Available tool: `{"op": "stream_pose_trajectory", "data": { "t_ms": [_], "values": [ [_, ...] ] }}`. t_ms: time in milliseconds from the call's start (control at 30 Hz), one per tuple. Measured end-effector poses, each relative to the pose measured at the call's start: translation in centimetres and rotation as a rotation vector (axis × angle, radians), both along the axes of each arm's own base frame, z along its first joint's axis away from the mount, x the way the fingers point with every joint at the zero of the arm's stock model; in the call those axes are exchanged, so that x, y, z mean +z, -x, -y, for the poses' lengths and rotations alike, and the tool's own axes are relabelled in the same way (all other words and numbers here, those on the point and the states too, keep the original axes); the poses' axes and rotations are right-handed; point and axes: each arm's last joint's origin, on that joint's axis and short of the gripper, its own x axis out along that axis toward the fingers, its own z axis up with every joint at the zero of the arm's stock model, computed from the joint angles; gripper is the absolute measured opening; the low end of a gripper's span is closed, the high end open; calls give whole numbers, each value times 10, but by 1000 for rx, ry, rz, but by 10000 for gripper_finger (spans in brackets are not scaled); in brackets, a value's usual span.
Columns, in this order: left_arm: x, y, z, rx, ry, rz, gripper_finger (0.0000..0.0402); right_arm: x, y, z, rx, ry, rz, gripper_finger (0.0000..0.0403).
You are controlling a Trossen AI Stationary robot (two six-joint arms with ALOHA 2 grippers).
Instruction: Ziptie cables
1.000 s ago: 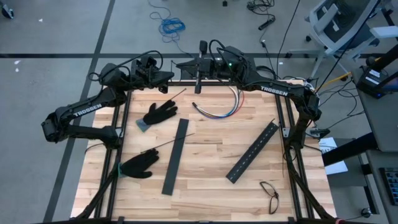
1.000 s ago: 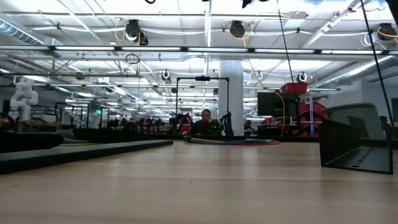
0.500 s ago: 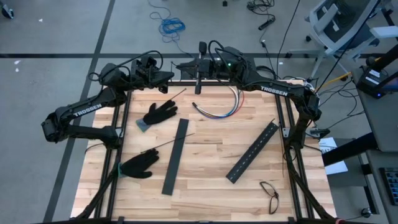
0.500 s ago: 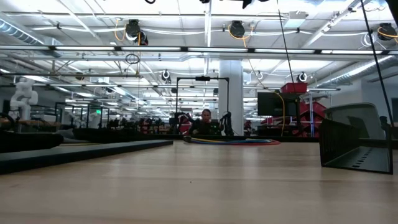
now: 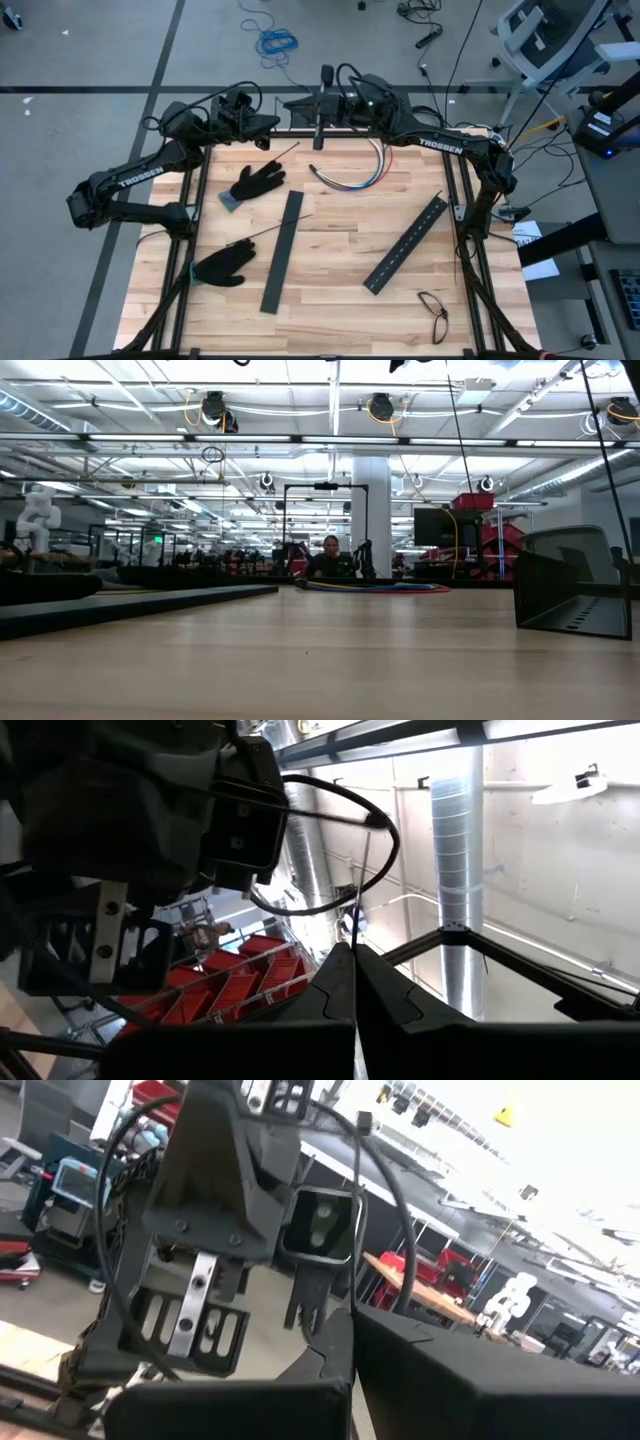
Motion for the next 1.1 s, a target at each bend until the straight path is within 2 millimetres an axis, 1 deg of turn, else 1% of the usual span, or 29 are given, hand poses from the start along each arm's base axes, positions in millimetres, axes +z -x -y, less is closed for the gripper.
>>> {"op": "stream_pose_trajectory", "data": {
  "t_ms": [1100],
  "values": [
    [0,0,0,-7,-5,0,0,-2,-1,-3,29,-10,-18,0]
  ]
}}
